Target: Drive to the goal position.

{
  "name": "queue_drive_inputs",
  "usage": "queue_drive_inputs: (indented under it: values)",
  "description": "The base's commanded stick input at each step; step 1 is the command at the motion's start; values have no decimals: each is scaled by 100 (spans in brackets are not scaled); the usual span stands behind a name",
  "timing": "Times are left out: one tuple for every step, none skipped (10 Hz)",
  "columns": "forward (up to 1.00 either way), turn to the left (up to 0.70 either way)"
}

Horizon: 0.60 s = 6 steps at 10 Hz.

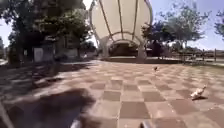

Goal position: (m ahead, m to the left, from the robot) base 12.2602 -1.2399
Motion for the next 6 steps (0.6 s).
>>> queue_drive_inputs:
  values:
    - [100, -15]
    - [100, 0]
    - [100, 0]
    - [100, 0]
    - [100, 0]
    - [100, 0]
